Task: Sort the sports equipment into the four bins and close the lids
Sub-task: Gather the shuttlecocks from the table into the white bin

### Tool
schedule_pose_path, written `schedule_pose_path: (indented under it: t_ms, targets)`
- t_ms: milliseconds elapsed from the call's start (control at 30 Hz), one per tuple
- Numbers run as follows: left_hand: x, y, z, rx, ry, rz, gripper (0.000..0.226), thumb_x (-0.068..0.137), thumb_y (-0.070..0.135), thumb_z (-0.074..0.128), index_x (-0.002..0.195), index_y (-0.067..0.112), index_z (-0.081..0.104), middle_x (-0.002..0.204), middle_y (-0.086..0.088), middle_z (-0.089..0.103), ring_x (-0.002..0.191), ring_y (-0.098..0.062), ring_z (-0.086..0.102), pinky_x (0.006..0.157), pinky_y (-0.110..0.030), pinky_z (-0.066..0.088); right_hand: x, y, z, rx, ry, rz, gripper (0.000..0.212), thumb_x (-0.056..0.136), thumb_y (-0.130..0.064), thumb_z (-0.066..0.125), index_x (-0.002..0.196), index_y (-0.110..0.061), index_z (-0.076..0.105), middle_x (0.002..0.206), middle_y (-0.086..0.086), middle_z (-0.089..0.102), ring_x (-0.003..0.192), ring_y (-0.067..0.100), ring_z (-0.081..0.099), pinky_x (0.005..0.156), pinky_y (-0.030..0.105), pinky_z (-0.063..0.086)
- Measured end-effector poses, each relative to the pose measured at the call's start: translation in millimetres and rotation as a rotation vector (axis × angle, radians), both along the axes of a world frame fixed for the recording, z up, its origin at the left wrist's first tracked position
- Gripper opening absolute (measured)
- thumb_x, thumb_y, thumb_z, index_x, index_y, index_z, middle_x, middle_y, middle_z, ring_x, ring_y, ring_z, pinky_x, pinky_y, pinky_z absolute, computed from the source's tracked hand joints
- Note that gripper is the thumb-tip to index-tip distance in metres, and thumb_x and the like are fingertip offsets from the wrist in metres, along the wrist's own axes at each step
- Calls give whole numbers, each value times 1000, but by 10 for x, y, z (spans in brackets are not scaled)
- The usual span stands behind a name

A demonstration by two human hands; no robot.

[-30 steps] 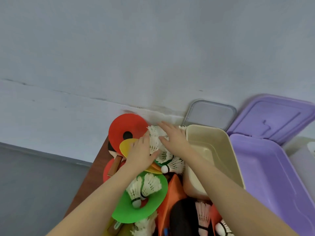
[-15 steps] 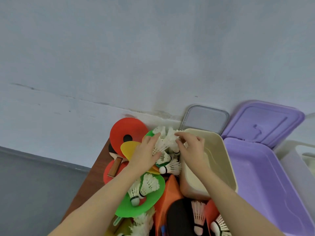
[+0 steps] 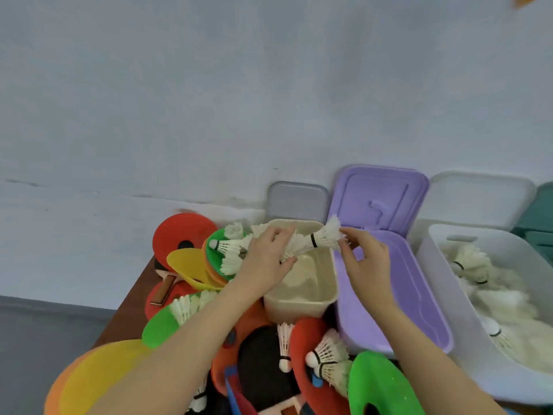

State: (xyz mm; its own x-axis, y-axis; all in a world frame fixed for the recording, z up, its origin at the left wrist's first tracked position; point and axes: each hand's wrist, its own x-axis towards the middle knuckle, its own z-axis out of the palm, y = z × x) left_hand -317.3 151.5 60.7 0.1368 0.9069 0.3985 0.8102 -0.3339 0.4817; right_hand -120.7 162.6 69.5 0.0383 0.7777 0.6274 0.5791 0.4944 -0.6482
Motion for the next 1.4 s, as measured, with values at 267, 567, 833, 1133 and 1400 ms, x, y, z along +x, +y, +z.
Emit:
schedule_pose_path:
  t_ms: [267,567,833,1133,1400]
  targets:
    - [1554,-3,112,33,-27,-112,66,80,22,67,140,16,40,117,-12,53,105,-29,52,89,-41,40,1650,-177,137,30,21,-121,18,84,-10,59,101,-11,67,84,-10,60,77,2,53,78,51,48]
    - [2965,48,93,-75,-100,-184,64,86,22,62,143,20,32,124,-5,47,112,-21,45,89,-28,25,3012,-234,84,-17,-22,-209,18,87,-5,60,103,-12,67,87,-3,65,78,15,58,77,44,49]
    - [3735,234,1,-139,62,-159,61,88,25,57,142,22,29,142,2,38,128,-16,35,93,-31,22,3523,-115,-107,-156,-156,-272,20,90,-11,57,107,-17,66,97,-2,66,90,18,60,88,44,43]
    - [3479,195,-275,-243,323,-116,47,95,38,40,139,21,38,152,7,24,137,-17,19,107,-39,11,3513,-122,-471,-652,-702,-90,43,99,-46,28,138,-34,42,147,-16,35,135,3,28,106,36,8]
    - [2925,92,-3,-137,353,-12,47,98,34,36,144,22,29,152,4,26,135,-16,25,102,-32,10,3029,-42,-167,-416,-605,-104,38,97,-35,40,133,-25,48,136,-4,49,128,20,39,105,38,17]
